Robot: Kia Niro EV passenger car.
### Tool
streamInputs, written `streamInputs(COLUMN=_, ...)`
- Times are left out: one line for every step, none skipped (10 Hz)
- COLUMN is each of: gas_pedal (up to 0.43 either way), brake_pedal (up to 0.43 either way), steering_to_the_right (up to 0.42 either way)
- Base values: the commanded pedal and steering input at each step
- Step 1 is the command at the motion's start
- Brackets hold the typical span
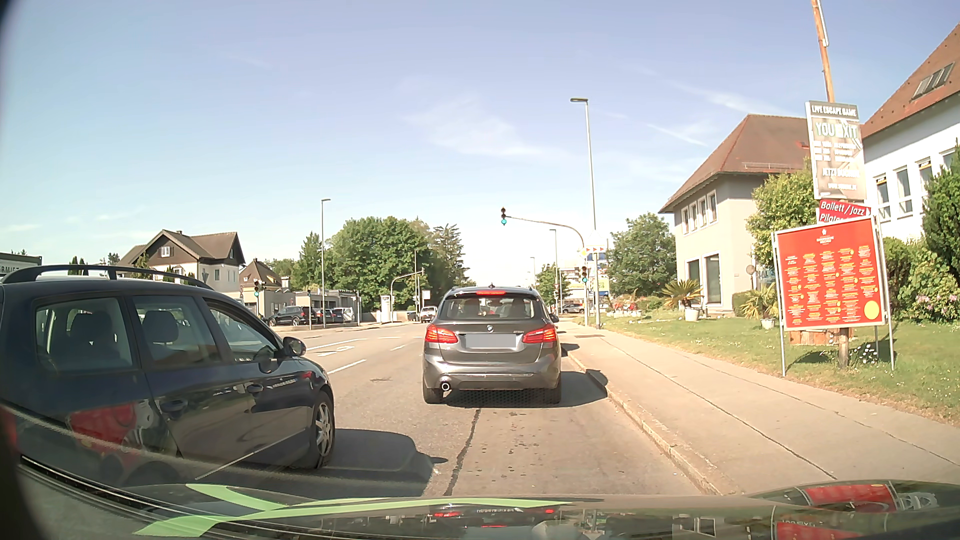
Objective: Follow the waypoints while adhering to traffic rules and regulations
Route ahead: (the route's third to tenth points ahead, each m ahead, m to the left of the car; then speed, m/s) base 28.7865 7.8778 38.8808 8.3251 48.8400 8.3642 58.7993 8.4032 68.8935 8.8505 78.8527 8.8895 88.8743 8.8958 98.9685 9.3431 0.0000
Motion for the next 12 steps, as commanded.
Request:
streamInputs(gas_pedal=0.0, brake_pedal=0.177, steering_to_the_right=-0.03)
streamInputs(gas_pedal=0.0, brake_pedal=0.177, steering_to_the_right=-0.03)
streamInputs(gas_pedal=0.0, brake_pedal=0.177, steering_to_the_right=-0.03)
streamInputs(gas_pedal=0.0, brake_pedal=0.171, steering_to_the_right=-0.03)
streamInputs(gas_pedal=0.0, brake_pedal=0.171, steering_to_the_right=-0.03)
streamInputs(gas_pedal=0.0, brake_pedal=0.171, steering_to_the_right=-0.03)
streamInputs(gas_pedal=0.0, brake_pedal=0.171, steering_to_the_right=-0.03)
streamInputs(gas_pedal=0.0, brake_pedal=0.165, steering_to_the_right=-0.03)
streamInputs(gas_pedal=0.0, brake_pedal=0.159, steering_to_the_right=-0.03)
streamInputs(gas_pedal=0.0, brake_pedal=0.146, steering_to_the_right=-0.03)
streamInputs(gas_pedal=0.0, brake_pedal=0.134, steering_to_the_right=-0.03)
streamInputs(gas_pedal=0.0, brake_pedal=0.134, steering_to_the_right=-0.031)
